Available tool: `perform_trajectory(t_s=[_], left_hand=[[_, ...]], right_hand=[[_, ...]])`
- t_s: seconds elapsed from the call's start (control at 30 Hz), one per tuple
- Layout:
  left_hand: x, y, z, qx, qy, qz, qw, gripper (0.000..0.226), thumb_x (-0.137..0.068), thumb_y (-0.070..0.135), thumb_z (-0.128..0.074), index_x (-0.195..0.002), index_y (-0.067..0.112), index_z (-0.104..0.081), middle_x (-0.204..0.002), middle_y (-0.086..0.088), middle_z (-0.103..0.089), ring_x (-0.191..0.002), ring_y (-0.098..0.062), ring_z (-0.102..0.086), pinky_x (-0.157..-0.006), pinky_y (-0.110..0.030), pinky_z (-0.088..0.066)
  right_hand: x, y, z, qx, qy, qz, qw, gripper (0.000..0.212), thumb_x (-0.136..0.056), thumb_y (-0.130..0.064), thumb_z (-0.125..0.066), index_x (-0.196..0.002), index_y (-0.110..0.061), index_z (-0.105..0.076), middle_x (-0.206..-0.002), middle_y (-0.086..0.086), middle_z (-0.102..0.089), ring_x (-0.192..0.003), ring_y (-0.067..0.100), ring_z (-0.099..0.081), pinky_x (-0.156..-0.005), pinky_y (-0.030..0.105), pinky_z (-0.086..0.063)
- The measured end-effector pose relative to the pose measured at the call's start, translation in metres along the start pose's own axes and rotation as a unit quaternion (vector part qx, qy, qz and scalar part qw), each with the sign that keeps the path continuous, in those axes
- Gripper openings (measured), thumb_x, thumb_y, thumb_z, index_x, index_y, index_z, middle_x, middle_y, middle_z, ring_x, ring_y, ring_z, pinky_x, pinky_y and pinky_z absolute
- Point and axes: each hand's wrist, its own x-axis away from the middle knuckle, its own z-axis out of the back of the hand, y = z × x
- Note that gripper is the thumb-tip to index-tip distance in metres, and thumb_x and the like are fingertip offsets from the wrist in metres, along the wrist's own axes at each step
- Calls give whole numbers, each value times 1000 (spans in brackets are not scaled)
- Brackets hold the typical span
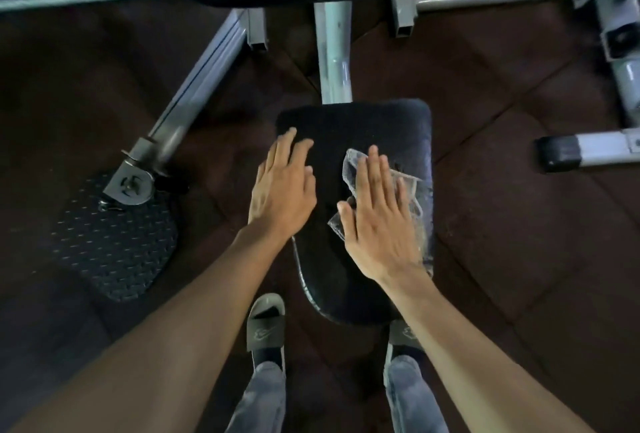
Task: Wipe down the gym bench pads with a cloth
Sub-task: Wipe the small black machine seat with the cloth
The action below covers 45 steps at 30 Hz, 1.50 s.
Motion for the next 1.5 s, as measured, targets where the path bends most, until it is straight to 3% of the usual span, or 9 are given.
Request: perform_trajectory(t_s=[0.27, 0.47, 0.53, 0.67, 0.77, 1.0, 1.1, 1.33, 1.5], left_hand=[[-48, -16, -25, -38, 7, -22, 999, 56, -111, 31, -27, -163, 15, -15, -173, -2, -6, -159, -19, 0, -128, -39, -6], [-55, -15, -19, 76, 96, 1, 992, 48, -110, 23, -33, -157, 11, -36, -166, -8, -33, -156, -19, -23, -128, -43, -18], [-58, -1, -17, 102, 142, -4, 985, 50, -108, 25, -34, -154, 8, -41, -163, -13, -37, -154, -24, -29, -125, -47, -27], [-53, 55, -41, 14, 81, -58, 995, 62, -105, 35, -34, -157, 1, -32, -166, -20, -25, -156, -32, -20, -126, -50, -21], [-58, 89, -80, -149, 36, -68, 986, 75, -106, 49, -20, -161, -1, -13, -169, -25, -7, -158, -35, -2, -127, -57, -4], [-112, 82, -78, -185, 42, -57, 980, 70, -108, 52, -15, -157, 4, -29, -163, -20, -34, -152, -34, -28, -128, -51, -8], [-101, 47, -67, -141, 69, -14, 988, 70, -108, 50, -16, -160, 4, -20, -167, -19, -23, -156, -33, -18, -129, -49, -8], [-12, 27, -58, -114, 36, 48, 992, 78, -103, 54, -20, -163, 6, -4, -172, -15, 4, -159, -27, 7, -129, -49, 1], [-64, 14, -45, -115, 55, 67, 990, 79, -103, 56, -18, -162, 4, -9, -171, -15, -6, -159, -27, -1, -130, -45, -4]], right_hand=[[-89, 38, -14, 30, 78, -83, 993, 66, -107, -46, -19, -163, -11, -11, -171, 8, -8, -158, 22, -3, -128, 46, -7], [-118, 15, -10, 26, 10, 62, 998, 69, -105, -50, -18, -163, -13, -8, -171, 6, -4, -158, 19, 2, -128, 46, -6], [-111, 23, 2, -80, -14, 105, 991, 64, -107, -45, -21, -163, -15, -11, -171, 3, -5, -158, 14, 3, -128, 44, -4], [-84, 68, 21, -318, 208, -100, 919, 44, -107, -21, -36, -148, -11, -48, -152, -3, -47, -145, 1, -34, -123, 46, -26], [-73, 97, 18, -365, 199, -241, 877, 47, -107, -30, -34, -148, -13, -49, -147, 2, -56, -137, 10, -49, -116, 43, -39], [-87, 89, 4, -225, 141, -79, 961, 49, -109, -26, -31, -156, -11, -37, -165, 1, -32, -154, 10, -20, -128, 37, -15], [-93, 84, -3, -108, 95, -5, 989, 52, -108, -30, -27, -157, -13, -33, -167, 3, -26, -157, 14, -14, -128, 37, -9], [-90, 83, -5, -65, 88, 10, 994, 53, -109, -26, -32, -160, -14, -26, -170, 3, -17, -158, 16, -6, -129, 39, -8], [-92, 86, -7, -82, 86, 8, 993, 54, -108, -27, -34, -160, -15, -27, -170, 1, -18, -158, 14, -8, -129, 39, -9]])
